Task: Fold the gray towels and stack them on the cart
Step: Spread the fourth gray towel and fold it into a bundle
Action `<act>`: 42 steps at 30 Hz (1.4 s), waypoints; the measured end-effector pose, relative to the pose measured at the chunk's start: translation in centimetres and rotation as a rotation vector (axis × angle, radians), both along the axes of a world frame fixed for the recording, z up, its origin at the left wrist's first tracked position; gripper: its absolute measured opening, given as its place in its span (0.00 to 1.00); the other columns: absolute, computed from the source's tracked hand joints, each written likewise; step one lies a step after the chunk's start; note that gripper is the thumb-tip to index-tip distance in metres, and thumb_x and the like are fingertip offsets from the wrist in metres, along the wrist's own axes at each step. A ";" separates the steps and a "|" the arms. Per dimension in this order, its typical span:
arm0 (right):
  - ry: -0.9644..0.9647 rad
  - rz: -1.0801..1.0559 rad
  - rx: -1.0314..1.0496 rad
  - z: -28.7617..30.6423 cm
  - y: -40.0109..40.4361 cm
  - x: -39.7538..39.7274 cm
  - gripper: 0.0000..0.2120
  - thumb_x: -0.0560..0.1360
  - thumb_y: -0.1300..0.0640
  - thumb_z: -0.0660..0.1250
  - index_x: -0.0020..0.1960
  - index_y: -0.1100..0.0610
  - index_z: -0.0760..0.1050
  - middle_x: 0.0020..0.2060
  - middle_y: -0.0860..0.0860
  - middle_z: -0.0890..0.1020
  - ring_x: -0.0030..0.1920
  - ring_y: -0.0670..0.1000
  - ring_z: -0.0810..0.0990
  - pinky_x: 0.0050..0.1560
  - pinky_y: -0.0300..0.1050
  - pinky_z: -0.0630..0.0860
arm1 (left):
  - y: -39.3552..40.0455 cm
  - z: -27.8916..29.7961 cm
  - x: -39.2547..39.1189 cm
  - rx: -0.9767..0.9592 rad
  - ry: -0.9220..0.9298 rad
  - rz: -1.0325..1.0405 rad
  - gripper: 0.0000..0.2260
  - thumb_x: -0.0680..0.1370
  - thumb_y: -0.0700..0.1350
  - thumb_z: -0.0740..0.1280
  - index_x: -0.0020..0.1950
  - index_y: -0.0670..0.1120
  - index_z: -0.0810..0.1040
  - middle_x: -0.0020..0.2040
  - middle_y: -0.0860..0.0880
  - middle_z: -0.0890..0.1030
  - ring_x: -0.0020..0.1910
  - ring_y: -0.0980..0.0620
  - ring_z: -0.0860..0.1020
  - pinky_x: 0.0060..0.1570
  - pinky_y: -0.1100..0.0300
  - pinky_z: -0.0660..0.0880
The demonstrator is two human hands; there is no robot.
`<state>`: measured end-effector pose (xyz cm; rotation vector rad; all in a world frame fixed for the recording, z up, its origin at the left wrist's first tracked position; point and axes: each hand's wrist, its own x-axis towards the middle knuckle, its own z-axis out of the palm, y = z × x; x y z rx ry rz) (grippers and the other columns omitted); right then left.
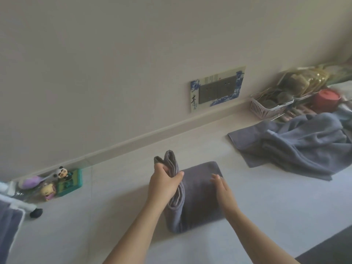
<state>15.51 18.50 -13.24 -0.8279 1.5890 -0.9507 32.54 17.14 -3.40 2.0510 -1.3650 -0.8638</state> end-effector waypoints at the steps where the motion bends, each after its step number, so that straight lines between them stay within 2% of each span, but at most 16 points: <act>1: -0.017 0.017 0.018 -0.5 -0.7 -1.7 0.19 0.81 0.47 0.50 0.64 0.54 0.72 0.58 0.50 0.78 0.64 0.52 0.72 0.68 0.49 0.64 | -0.6 -0.1 -1.8 -0.008 -0.003 0.003 0.17 0.72 0.52 0.71 0.49 0.45 0.66 0.40 0.54 0.72 0.43 0.48 0.75 0.41 0.59 0.66; 4: -0.226 0.112 0.120 -0.7 -2.0 -3.8 0.24 0.82 0.47 0.47 0.68 0.62 0.68 0.62 0.57 0.76 0.66 0.55 0.72 0.70 0.49 0.64 | -1.4 -1.0 -5.5 -0.016 -0.029 -0.040 0.17 0.73 0.51 0.71 0.49 0.45 0.65 0.41 0.52 0.74 0.45 0.46 0.77 0.41 0.60 0.68; 9: -0.529 0.301 0.227 -0.7 -3.5 -7.3 0.31 0.80 0.42 0.42 0.66 0.63 0.69 0.59 0.59 0.79 0.62 0.56 0.76 0.66 0.52 0.68 | -2.4 -4.3 -11.7 0.062 -0.091 -0.118 0.16 0.75 0.49 0.68 0.53 0.46 0.64 0.51 0.45 0.80 0.51 0.44 0.80 0.46 0.56 0.74; 13: -0.526 0.358 0.253 -0.4 -4.3 -8.6 0.25 0.81 0.44 0.46 0.58 0.58 0.75 0.51 0.57 0.83 0.56 0.54 0.80 0.54 0.44 0.75 | -2.4 -7.2 -14.3 0.205 -0.070 -0.188 0.18 0.76 0.49 0.66 0.60 0.45 0.64 0.54 0.45 0.79 0.53 0.45 0.79 0.50 0.55 0.75; 16: -0.277 0.423 0.204 -0.3 -4.5 -8.3 0.21 0.79 0.43 0.56 0.55 0.59 0.76 0.51 0.54 0.82 0.52 0.51 0.80 0.53 0.43 0.75 | -2.4 -7.8 -13.6 0.275 0.099 -0.179 0.16 0.77 0.49 0.62 0.63 0.47 0.66 0.48 0.48 0.79 0.46 0.49 0.79 0.48 0.55 0.76; 18: 0.004 0.500 0.118 -0.4 -4.4 -8.1 0.18 0.76 0.43 0.63 0.49 0.59 0.71 0.41 0.51 0.76 0.41 0.47 0.74 0.43 0.40 0.70 | -2.2 -7.6 -12.5 0.306 0.308 -0.150 0.15 0.78 0.44 0.58 0.65 0.47 0.70 0.47 0.49 0.78 0.43 0.52 0.78 0.47 0.56 0.77; 19: 0.123 0.545 0.075 -0.6 -4.4 -7.9 0.16 0.74 0.45 0.66 0.47 0.58 0.69 0.38 0.49 0.73 0.38 0.46 0.71 0.38 0.39 0.68 | -1.9 -7.4 -11.7 0.254 0.336 -0.133 0.16 0.78 0.40 0.57 0.65 0.46 0.73 0.48 0.50 0.78 0.42 0.53 0.78 0.48 0.57 0.77; 21: 0.272 0.609 0.009 -1.0 -4.4 -7.7 0.13 0.74 0.50 0.68 0.48 0.57 0.67 0.37 0.46 0.72 0.37 0.46 0.72 0.36 0.38 0.68 | -1.1 -7.6 -9.8 -0.053 0.076 -0.051 0.17 0.75 0.37 0.56 0.59 0.45 0.78 0.49 0.49 0.79 0.46 0.51 0.79 0.53 0.56 0.75; 23: 0.319 0.632 -0.002 -1.2 -4.5 -7.6 0.13 0.75 0.53 0.67 0.52 0.57 0.67 0.39 0.46 0.74 0.43 0.49 0.75 0.41 0.41 0.71 | -0.3 -8.9 -7.9 -0.339 -0.408 -0.011 0.20 0.70 0.41 0.55 0.56 0.43 0.81 0.54 0.45 0.81 0.53 0.44 0.80 0.56 0.55 0.75; 25: 0.313 0.624 0.014 -1.3 -4.8 -7.7 0.12 0.76 0.54 0.66 0.54 0.59 0.67 0.43 0.48 0.75 0.46 0.51 0.76 0.45 0.44 0.72 | -0.2 -10.4 -6.9 -0.281 -0.644 -0.095 0.23 0.72 0.47 0.55 0.62 0.42 0.78 0.64 0.40 0.76 0.63 0.39 0.75 0.61 0.46 0.72; 28: 0.249 0.619 0.065 -1.2 -5.0 -8.0 0.10 0.77 0.56 0.64 0.55 0.58 0.67 0.47 0.52 0.77 0.48 0.52 0.76 0.49 0.46 0.74 | 0.5 -12.8 -7.1 -0.101 -0.720 -0.207 0.28 0.76 0.57 0.54 0.73 0.44 0.66 0.74 0.41 0.63 0.73 0.40 0.61 0.69 0.44 0.56; 30: 0.204 0.600 0.096 -0.9 -5.1 -8.0 0.09 0.77 0.57 0.63 0.55 0.57 0.68 0.49 0.53 0.77 0.48 0.51 0.77 0.49 0.46 0.75 | 0.6 -13.4 -7.5 -0.052 -0.753 -0.219 0.30 0.76 0.58 0.53 0.74 0.44 0.65 0.75 0.41 0.62 0.74 0.40 0.59 0.69 0.45 0.53; 32: 0.227 0.606 0.100 -0.7 -5.2 -7.9 0.08 0.77 0.57 0.62 0.55 0.58 0.67 0.49 0.53 0.76 0.47 0.50 0.76 0.46 0.44 0.73 | 0.3 -13.6 -7.7 -0.037 -0.772 -0.204 0.29 0.76 0.58 0.53 0.73 0.44 0.66 0.74 0.41 0.63 0.74 0.41 0.60 0.69 0.44 0.53; 35: 0.397 0.660 0.053 -0.7 -5.0 -7.2 0.09 0.77 0.58 0.62 0.54 0.60 0.65 0.51 0.54 0.73 0.49 0.52 0.73 0.45 0.42 0.68 | 0.3 -14.2 -7.9 -0.028 -0.777 -0.185 0.29 0.76 0.58 0.53 0.74 0.43 0.65 0.74 0.42 0.63 0.74 0.43 0.56 0.69 0.42 0.53; 39: 0.678 0.655 -0.024 -1.5 -4.8 -6.9 0.25 0.75 0.52 0.63 0.68 0.62 0.62 0.61 0.58 0.67 0.62 0.58 0.67 0.63 0.47 0.65 | 0.1 -14.6 -8.0 -0.027 -0.759 -0.178 0.30 0.76 0.57 0.53 0.74 0.43 0.64 0.75 0.42 0.62 0.75 0.42 0.58 0.69 0.42 0.54; 42: 0.564 0.582 0.109 -1.3 -5.0 -7.2 0.32 0.75 0.48 0.66 0.72 0.62 0.60 0.64 0.60 0.67 0.64 0.59 0.69 0.63 0.48 0.67 | 0.2 -14.5 -7.4 -0.046 -0.667 -0.210 0.29 0.77 0.58 0.53 0.74 0.45 0.65 0.75 0.42 0.63 0.74 0.42 0.60 0.68 0.41 0.62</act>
